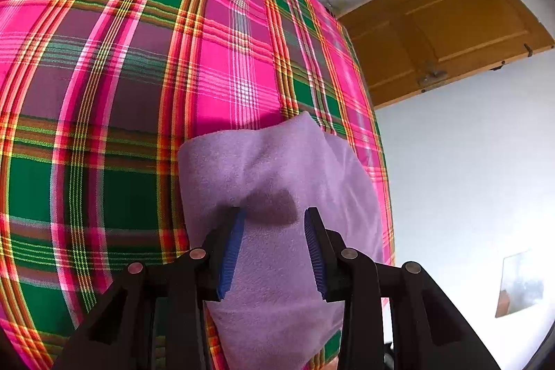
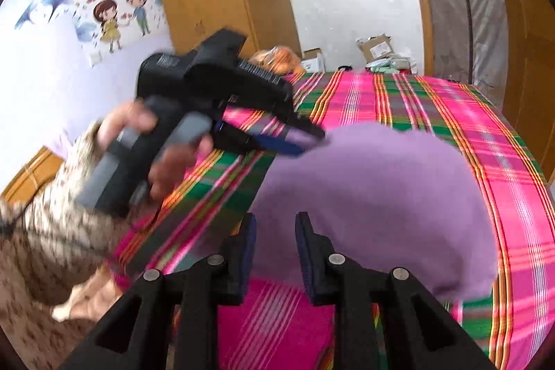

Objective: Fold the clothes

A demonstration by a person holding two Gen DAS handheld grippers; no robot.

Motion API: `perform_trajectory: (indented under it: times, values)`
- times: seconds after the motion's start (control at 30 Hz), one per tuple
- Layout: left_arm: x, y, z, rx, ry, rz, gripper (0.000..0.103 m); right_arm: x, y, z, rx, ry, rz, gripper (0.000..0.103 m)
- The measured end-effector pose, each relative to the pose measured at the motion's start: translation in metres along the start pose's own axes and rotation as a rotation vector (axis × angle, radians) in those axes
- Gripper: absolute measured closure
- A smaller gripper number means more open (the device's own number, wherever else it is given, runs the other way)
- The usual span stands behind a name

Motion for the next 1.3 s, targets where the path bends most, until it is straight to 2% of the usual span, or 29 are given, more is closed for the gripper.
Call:
perform_trajectory:
  times: [0.07,0.13,0.2,0.27,0.33,0.43,0.5,0.6,0.83,0.9,1.0,1.17,1.3]
  values:
    - [0.0,0.0,0.001,-0.001,0.001,-0.001,0.065,0.018,-0.001,0.002,0.015,0.041,-0.009,0.078]
    - [-0.001,0.001,0.001,0.001,0.004,0.001,0.065,0.033,0.004,-0.002,0.016,0.074,0.016,0.077]
    - [-0.001,0.004,0.002,-0.004,0.01,-0.007,0.065,0.033,0.014,-0.011,-0.011,0.068,0.036,0.077]
    - [0.0,0.006,0.004,-0.012,0.014,-0.018,0.065,0.041,0.024,-0.018,-0.032,0.122,0.08,0.077]
    - [-0.002,0.007,0.004,-0.013,0.011,-0.022,0.065,0.046,0.031,-0.023,-0.058,0.152,0.052,0.077]
    - [-0.01,0.006,0.003,0.007,-0.015,-0.015,0.065,0.031,0.028,-0.015,-0.042,0.12,0.088,0.078]
    - [-0.02,0.005,0.0,0.024,-0.064,-0.016,0.065,0.016,0.024,-0.007,-0.031,0.07,0.105,0.078]
    - [-0.029,-0.003,-0.006,0.072,-0.082,-0.03,0.065,0.0,0.012,0.008,-0.014,-0.01,0.005,0.078]
    - [-0.015,-0.032,-0.039,0.255,-0.03,0.013,0.065,-0.004,-0.039,0.019,0.051,-0.011,-0.274,0.078]
    - [-0.003,-0.035,-0.048,0.306,0.021,0.049,0.065,-0.009,-0.056,0.025,0.087,-0.015,-0.325,0.078]
    - [0.01,-0.032,-0.056,0.318,0.041,0.098,0.065,-0.01,-0.081,0.024,0.141,-0.001,-0.339,0.078]
    - [0.018,-0.023,-0.056,0.306,0.043,0.083,0.065,0.014,-0.105,0.01,0.174,0.087,-0.3,0.078]
    - [0.024,-0.023,-0.065,0.368,0.013,0.122,0.065,0.017,-0.105,-0.001,0.163,0.066,-0.302,0.077]
Point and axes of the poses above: each gripper's, at about its wrist camera, not at the fingertips, and x roughly the way its jaws point, y to its left, z to its top, the point moved 1 cm from there along x, roughly the way its jaws point, and after that the axes turned 11 degrees about y, right-handed, at the moved point
